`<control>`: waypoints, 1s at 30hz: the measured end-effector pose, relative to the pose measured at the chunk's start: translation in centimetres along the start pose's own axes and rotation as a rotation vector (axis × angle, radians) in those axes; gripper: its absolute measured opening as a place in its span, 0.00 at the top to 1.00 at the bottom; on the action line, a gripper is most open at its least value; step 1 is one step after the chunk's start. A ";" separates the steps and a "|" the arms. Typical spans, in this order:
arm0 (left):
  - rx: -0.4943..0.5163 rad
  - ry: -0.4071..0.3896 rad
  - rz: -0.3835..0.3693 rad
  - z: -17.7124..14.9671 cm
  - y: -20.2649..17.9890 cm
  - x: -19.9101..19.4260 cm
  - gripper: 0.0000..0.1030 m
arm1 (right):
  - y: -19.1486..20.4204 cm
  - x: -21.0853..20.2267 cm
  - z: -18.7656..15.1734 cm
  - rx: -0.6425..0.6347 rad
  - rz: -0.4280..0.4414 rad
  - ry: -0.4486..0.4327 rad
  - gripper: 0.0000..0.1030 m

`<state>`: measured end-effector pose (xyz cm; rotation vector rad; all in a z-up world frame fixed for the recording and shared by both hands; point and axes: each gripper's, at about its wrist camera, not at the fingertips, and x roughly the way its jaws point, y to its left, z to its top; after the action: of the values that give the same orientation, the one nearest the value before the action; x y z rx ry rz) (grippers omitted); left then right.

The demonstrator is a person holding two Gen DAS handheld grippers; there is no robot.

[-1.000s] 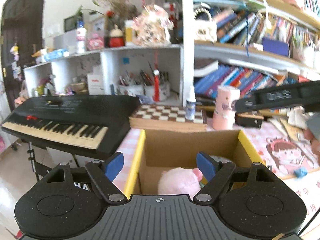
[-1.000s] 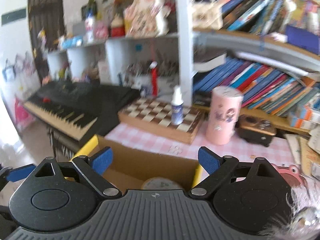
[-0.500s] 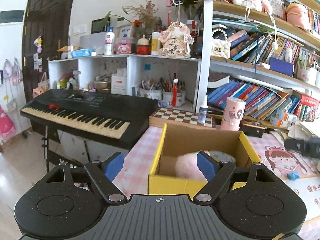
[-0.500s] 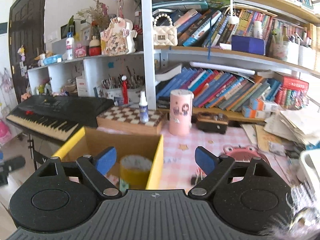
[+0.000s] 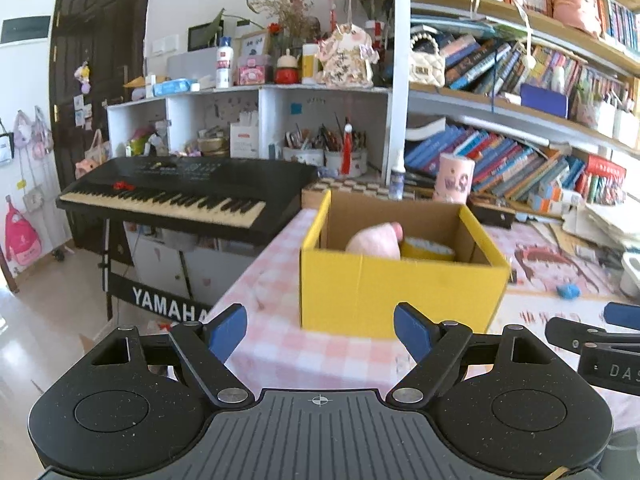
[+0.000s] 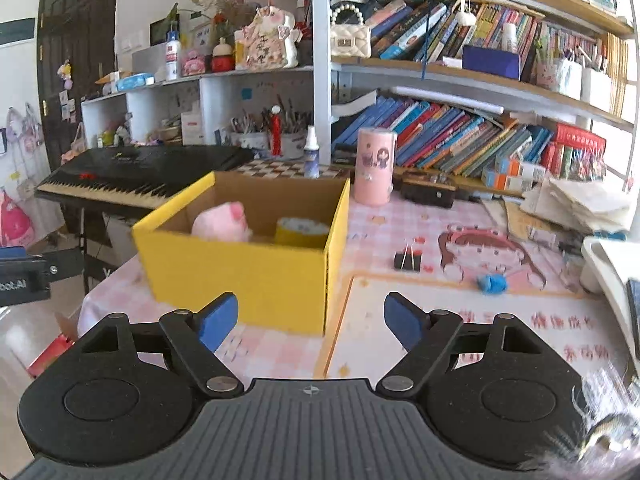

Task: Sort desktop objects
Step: 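Withdraw both open tools from the box toward the table, then move both open tools across the mat toward the binder clip and blue item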

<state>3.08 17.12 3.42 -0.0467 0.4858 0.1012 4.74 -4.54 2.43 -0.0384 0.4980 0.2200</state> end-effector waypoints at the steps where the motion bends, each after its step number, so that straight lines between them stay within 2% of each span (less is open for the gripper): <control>1: 0.005 0.005 -0.001 -0.4 0.0 -0.2 0.19 | 0.2 -0.2 -0.3 0.000 0.000 0.004 0.24; 9: 0.045 0.048 -0.017 -2.6 -0.3 -1.4 0.19 | 1.7 -2.0 -2.7 -0.003 -0.006 0.032 0.25; 17: 0.059 0.077 -0.062 -3.8 -0.5 -1.9 0.19 | 2.0 -3.0 -3.8 0.012 -0.032 0.063 0.25; 30: 0.063 0.149 -0.135 -4.9 -1.2 -1.0 0.19 | 1.6 -3.9 -5.1 0.016 -0.083 0.118 0.25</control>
<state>0.06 15.50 -0.38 -0.0251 0.6329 -0.0504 -1.35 -4.21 -0.13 -0.0562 0.6143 0.1333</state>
